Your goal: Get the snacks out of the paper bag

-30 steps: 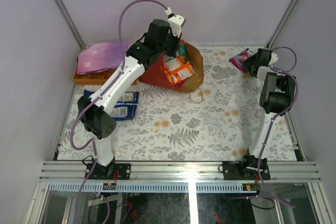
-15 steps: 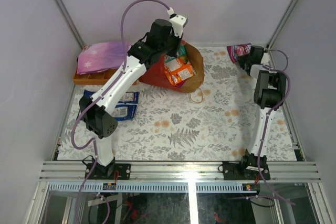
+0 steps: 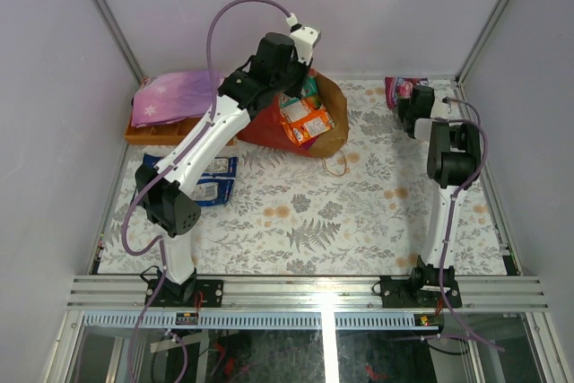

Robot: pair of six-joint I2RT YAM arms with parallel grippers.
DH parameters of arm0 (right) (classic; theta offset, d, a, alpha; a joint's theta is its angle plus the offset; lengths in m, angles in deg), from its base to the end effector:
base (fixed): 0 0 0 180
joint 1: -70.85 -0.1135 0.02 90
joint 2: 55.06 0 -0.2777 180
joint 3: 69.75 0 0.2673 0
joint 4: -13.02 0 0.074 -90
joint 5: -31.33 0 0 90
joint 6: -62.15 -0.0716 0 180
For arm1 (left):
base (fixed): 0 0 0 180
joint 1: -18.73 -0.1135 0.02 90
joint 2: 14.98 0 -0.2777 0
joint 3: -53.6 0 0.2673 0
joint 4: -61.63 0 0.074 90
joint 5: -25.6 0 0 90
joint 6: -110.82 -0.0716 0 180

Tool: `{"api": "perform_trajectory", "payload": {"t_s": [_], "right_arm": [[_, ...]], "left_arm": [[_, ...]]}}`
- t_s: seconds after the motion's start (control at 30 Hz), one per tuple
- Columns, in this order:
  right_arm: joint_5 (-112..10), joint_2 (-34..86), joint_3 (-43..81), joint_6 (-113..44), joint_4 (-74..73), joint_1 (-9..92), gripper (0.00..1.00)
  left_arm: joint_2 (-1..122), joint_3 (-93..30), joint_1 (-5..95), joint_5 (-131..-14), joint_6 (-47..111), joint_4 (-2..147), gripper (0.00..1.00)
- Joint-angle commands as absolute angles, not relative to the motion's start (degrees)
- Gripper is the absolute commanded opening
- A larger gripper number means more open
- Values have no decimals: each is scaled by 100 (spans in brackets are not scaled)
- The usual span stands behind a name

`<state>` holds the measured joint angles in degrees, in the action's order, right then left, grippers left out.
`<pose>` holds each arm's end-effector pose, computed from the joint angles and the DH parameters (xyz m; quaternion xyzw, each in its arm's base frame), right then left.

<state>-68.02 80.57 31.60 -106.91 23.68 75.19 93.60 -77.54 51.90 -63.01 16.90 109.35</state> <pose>0.5694 -0.0549 0.0992 0.5882 0.5931 0.2769 0.4751 0.4087 -0.2650 0.4174 0.2623 0.8023 -0.1254 0.5213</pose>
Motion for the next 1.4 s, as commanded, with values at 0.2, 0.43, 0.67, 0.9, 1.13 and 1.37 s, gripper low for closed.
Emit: {"api": "perform_trajectory", "payload": {"t_s": [0.2,0.43,0.67,0.9,1.13,1.37], "right_arm": [[-7288,7434,2623,-10772,2509,7849,10],[-7027,7525,2884,-10492,2387,8060,10],[-6384,7794,3690,-9896,1627,8274,10],[-5870,7681,3572,-9479,1581,8444,21],[-5103,7389,3627,-8938,1363,8450,73],[-5315,6731,3113,-8481,851,8434,81]], "left_arm": [[9293,-7920,5282,-6334,1607,10941,0],[9324,-7952,5327,-6292,1611,10969,0],[9330,-7960,5343,-6265,1592,10973,0],[9348,-7973,5351,-6303,1576,10998,0],[9384,-8088,5363,-6334,1540,11041,0],[9322,-8073,5362,-6361,1455,11031,0]]}}
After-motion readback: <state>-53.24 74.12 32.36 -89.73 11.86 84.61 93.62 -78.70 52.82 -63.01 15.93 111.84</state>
